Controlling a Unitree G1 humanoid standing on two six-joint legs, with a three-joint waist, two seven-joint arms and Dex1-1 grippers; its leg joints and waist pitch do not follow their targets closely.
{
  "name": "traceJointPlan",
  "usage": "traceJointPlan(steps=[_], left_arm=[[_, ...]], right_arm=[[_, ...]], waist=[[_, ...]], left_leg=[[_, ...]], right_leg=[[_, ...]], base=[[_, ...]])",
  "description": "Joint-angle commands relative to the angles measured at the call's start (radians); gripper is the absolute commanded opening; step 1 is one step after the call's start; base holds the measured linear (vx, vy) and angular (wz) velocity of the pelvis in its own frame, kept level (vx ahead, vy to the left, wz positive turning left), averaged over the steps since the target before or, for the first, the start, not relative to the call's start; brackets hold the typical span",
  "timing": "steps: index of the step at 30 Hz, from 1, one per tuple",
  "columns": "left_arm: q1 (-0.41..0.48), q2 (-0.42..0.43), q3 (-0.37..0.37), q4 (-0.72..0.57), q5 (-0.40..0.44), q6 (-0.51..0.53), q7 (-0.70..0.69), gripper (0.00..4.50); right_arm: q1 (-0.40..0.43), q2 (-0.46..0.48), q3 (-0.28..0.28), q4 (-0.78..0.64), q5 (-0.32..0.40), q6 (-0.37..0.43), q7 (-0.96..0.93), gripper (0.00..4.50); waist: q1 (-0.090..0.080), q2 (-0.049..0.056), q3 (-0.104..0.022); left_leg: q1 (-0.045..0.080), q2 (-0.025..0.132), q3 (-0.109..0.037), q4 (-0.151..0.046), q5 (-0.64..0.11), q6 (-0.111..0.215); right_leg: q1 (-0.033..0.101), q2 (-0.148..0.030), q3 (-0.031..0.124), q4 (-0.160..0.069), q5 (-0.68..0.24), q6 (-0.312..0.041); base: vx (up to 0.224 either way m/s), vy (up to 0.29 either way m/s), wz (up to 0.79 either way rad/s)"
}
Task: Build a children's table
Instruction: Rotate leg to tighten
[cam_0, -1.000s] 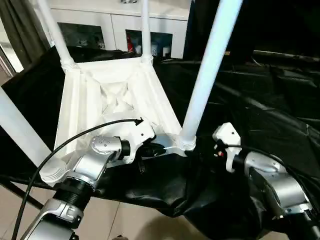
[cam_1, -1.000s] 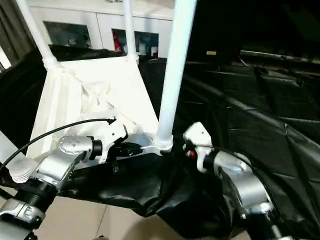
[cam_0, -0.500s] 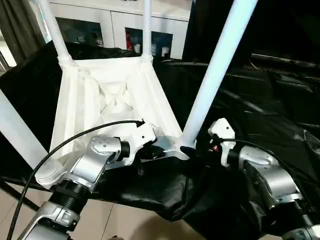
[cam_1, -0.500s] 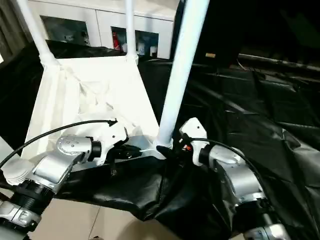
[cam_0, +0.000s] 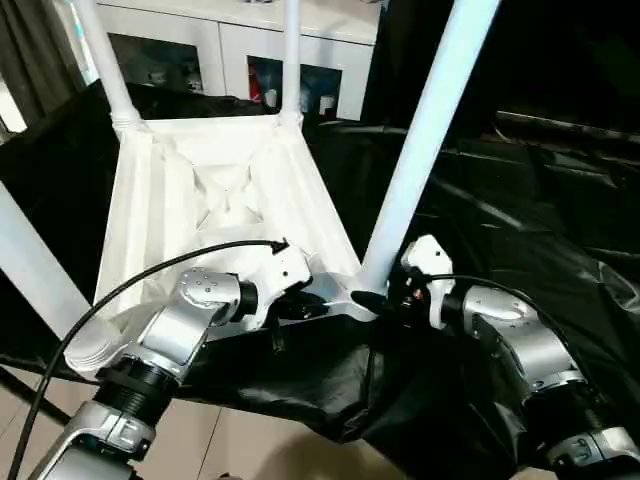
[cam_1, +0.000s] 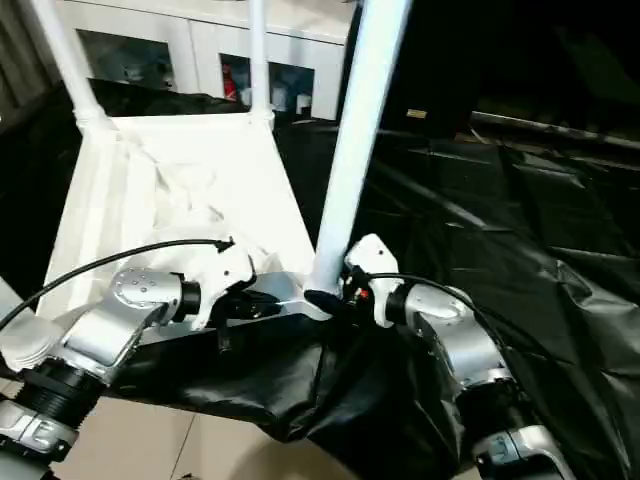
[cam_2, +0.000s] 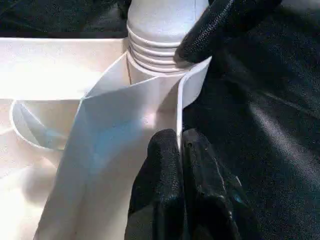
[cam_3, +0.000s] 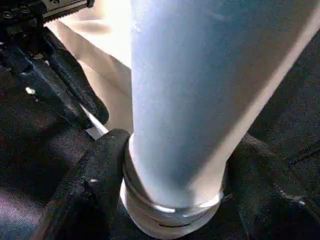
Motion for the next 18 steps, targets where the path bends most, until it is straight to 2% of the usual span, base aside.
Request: traceJointPlan(steps=[1, 6, 10, 11, 13, 14, 15, 16, 17, 18], left_arm=[[0.046, 0.022, -0.055, 0.043, 0.035, 0.055, -0.023, 0.0], [0.049, 0.026, -0.054, 0.04, 0.034, 0.066, -0.023, 0.0], [0.036, -0.033, -0.017, 0.072, 0.031, 0.092, 0.085, 0.0], [0.032, -0.048, -0.009, 0.08, 0.031, 0.096, 0.112, 0.0], [0.01, -0.113, 0.018, 0.126, 0.032, 0.118, 0.21, 0.0], [-0.017, -0.166, 0.032, 0.173, 0.035, 0.134, 0.282, 0.0], [-0.03, -0.188, 0.035, 0.194, 0.037, 0.139, 0.309, 0.0], [-0.048, -0.217, 0.039, 0.22, 0.041, 0.143, 0.345, 0.0], [-0.072, -0.255, 0.043, 0.254, 0.045, 0.147, 0.391, 0.0], [-0.08, -0.265, 0.044, 0.262, 0.046, 0.147, 0.402, 0.0]], right_arm=[[-0.017, 0.004, 0.01, 0.024, -0.003, -0.013, 0.016, 2.67], [-0.013, 0.014, 0.011, 0.05, -0.008, -0.026, 0.019, 2.65], [-0.012, 0.074, -0.032, 0.134, -0.033, -0.033, -0.136, 2.65], [-0.014, 0.091, -0.043, 0.153, -0.04, -0.033, -0.182, 2.65], [-0.03, 0.155, -0.091, 0.22, -0.052, -0.027, -0.362, 2.65], [-0.052, 0.207, -0.119, 0.28, -0.064, -0.018, -0.506, 2.65], [-0.064, 0.228, -0.126, 0.306, -0.07, -0.013, -0.564, 2.65], [-0.078, 0.254, -0.131, 0.333, -0.076, -0.007, -0.624, 2.65], [-0.097, 0.289, -0.138, 0.356, -0.073, 0.002, -0.674, 2.65], [-0.102, 0.299, -0.14, 0.36, -0.071, 0.004, -0.684, 2.65]], waist=[[0.01, 0.002, -0.047], [0.005, 0.006, -0.046], [0.0, 0.009, -0.041], [-0.002, 0.009, -0.039], [-0.008, 0.01, -0.035], [-0.011, 0.016, -0.034], [-0.014, 0.014, -0.033], [-0.015, 0.013, -0.029], [-0.015, 0.009, -0.028], [-0.013, 0.011, -0.027]], left_leg=[[0.0, 0.004, 0.012, -0.062, -0.033, 0.039], [0.001, 0.004, 0.012, -0.063, -0.045, 0.035], [0.003, 0.006, 0.011, -0.069, -0.088, 0.019], [0.003, 0.007, 0.01, -0.075, -0.132, -0.002], [0.003, 0.006, 0.009, -0.083, -0.166, -0.028], [0.006, 0.007, 0.005, -0.088, -0.217, -0.044], [0.005, 0.007, 0.005, -0.089, -0.231, -0.054], [0.006, 0.006, 0.002, -0.094, -0.28, -0.067], [0.011, 0.005, 0.001, -0.095, -0.322, -0.07], [0.014, 0.004, 0.001, -0.095, -0.34, -0.068]], right_leg=[[0.045, -0.046, 0.01, -0.051, 0.243, -0.238], [0.043, -0.046, 0.01, -0.052, 0.237, -0.244], [0.04, -0.049, 0.01, -0.06, 0.159, -0.245], [0.039, -0.053, 0.011, -0.068, 0.069, -0.239], [0.034, -0.053, 0.011, -0.075, -0.018, -0.222], [0.03, -0.054, 0.011, -0.082, -0.1, -0.209], [0.028, -0.055, 0.012, -0.084, -0.135, -0.202], [0.024, -0.056, 0.011, -0.091, -0.232, -0.179], [0.016, -0.058, 0.014, -0.099, -0.307, -0.156], [0.012, -0.058, 0.016, -0.103, -0.33, -0.146]], base=[[0.0, 0.0, 0.0], [0.0, 0.0, 0.0], [0.0, 0.0, 0.0], [0.0, 0.0, 0.0], [-0.028, -0.001, -0.02], [-0.054, 0.003, -0.06], [-0.06, 0.002, -0.08], [-0.06, 0.002, -0.08], [-0.053, -0.004, -0.08], [0.0, 0.0, 0.0]])
